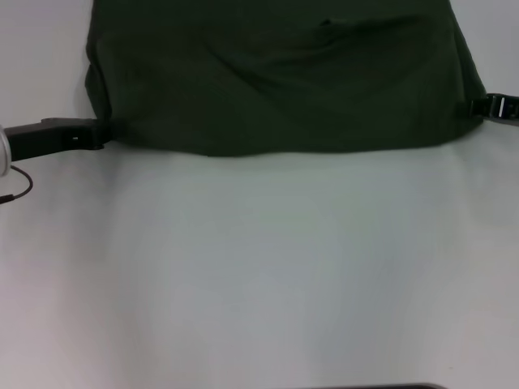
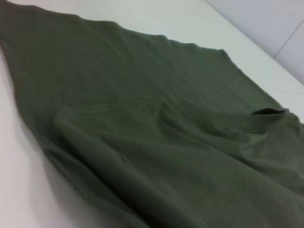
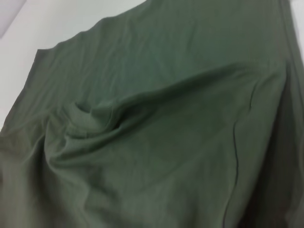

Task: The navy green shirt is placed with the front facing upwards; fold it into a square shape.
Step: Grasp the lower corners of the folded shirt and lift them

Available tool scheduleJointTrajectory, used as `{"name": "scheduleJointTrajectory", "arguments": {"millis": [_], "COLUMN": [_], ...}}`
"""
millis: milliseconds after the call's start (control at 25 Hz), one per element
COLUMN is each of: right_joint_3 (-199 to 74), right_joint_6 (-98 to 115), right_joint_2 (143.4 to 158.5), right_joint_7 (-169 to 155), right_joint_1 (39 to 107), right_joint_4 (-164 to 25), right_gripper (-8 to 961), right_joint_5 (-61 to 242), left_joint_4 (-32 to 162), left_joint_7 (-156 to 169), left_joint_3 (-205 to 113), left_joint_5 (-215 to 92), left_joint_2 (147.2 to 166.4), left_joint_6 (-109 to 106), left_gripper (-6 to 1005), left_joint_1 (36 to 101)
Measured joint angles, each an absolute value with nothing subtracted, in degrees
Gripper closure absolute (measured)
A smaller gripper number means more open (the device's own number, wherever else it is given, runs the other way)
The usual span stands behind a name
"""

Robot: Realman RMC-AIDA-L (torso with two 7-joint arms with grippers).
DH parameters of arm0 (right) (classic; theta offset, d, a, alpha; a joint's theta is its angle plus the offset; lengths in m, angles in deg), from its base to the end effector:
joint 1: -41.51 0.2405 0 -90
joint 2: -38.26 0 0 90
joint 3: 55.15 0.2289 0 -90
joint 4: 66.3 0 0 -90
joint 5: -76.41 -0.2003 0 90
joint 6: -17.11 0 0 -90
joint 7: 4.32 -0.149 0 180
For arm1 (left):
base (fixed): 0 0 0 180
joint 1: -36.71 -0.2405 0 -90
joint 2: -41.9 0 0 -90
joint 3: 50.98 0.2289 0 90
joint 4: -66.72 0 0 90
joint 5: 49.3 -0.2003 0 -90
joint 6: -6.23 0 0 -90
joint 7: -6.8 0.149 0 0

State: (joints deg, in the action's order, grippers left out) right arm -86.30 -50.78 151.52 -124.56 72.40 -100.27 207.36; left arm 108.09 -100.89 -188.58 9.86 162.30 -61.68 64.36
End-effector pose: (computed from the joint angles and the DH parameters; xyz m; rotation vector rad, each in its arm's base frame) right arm 0.3255 0.3399 0.0503 -2.0458 1.5799 0.4061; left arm -0.2832 0.3357 0.0088 -2.2988 -1.2674 -0.4549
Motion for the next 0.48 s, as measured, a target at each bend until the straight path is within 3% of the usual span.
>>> {"name": "scheduleJointTrajectory", "arguments": {"millis": [480], "right_joint_3": [-85.8], "right_joint_6": [-61.3], "right_joint_2": [151.75], "right_joint_7": [-118.8], "right_joint_1": [65.8], "right_joint_4": [-103.2], "right_gripper": [920], "right_joint_5": [203.6], "left_joint_4": [110.1], "left_joint_7": [-102.5], "left_joint_3": [-192.7], "left_joint_5": [9.8], "left_joint_2": [160.25], "left_joint_6": [-73.8], "left_gripper": [946], "left_joint_1": [60.0]}}
